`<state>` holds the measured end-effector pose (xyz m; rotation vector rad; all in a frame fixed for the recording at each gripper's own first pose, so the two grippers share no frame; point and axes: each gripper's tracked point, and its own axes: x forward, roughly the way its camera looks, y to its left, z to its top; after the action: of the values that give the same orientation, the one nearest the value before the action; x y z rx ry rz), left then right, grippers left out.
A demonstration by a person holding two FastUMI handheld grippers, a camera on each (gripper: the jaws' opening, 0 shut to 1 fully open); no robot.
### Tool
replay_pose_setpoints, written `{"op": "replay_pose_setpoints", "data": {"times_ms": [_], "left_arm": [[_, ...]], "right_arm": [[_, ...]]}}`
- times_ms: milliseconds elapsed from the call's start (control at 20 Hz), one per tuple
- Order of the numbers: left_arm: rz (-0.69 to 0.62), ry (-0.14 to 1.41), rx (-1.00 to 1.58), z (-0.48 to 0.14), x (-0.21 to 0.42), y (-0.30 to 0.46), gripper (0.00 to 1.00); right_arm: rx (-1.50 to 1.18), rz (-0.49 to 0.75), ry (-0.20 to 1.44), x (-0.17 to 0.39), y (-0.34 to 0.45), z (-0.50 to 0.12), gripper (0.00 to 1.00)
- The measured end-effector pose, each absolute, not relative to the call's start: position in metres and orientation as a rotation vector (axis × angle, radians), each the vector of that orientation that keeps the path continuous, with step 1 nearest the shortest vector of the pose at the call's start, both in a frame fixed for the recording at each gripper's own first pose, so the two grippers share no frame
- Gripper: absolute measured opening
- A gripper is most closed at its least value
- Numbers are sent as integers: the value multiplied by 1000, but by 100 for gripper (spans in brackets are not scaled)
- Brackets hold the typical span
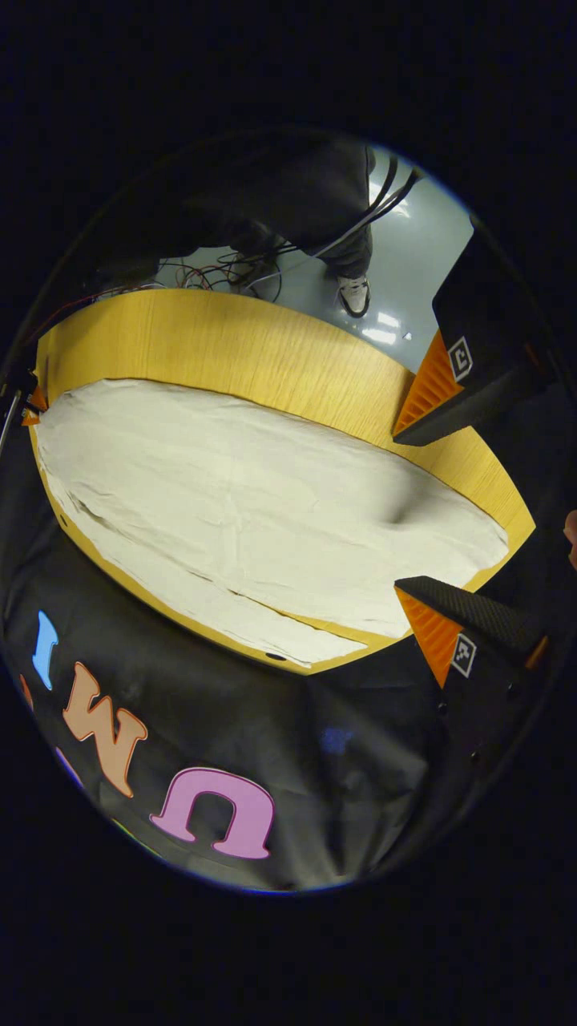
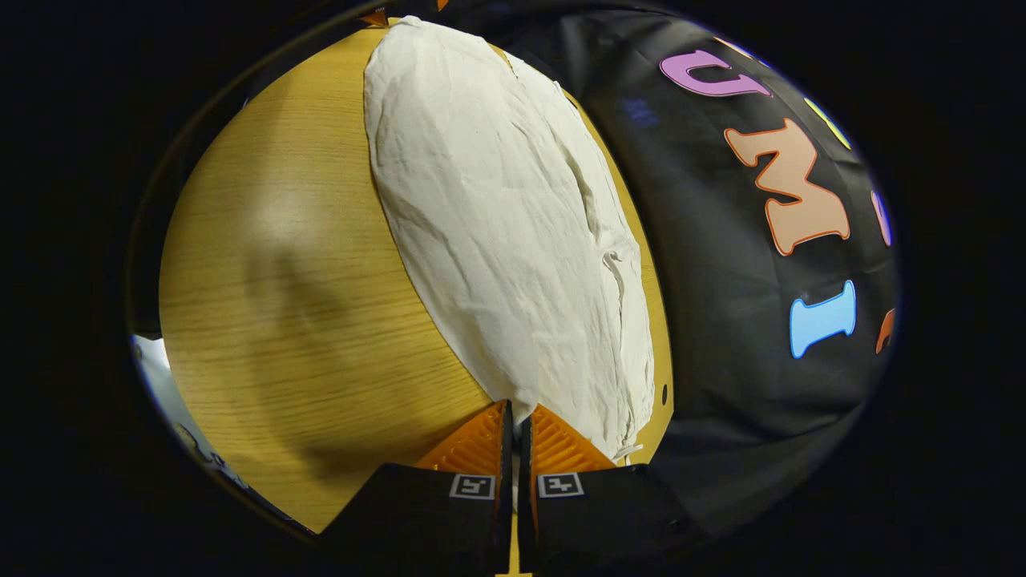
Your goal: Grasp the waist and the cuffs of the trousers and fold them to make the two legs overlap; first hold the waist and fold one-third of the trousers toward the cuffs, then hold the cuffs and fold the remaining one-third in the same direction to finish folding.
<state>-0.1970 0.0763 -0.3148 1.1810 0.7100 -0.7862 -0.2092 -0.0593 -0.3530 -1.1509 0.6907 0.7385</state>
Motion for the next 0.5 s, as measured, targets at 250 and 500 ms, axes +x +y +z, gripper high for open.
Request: {"op": "replay_pose_setpoints", "data": {"times_ms": [250, 500], "left_arm": [[-813, 683, 1241, -319, -182, 72, 93], [-821, 659, 1309, -328, -162, 69, 82]], "right_arm": [[-1159, 736, 681, -209, -59, -353, 5], [-1168, 722, 671, -208, -59, -353, 5]]}}
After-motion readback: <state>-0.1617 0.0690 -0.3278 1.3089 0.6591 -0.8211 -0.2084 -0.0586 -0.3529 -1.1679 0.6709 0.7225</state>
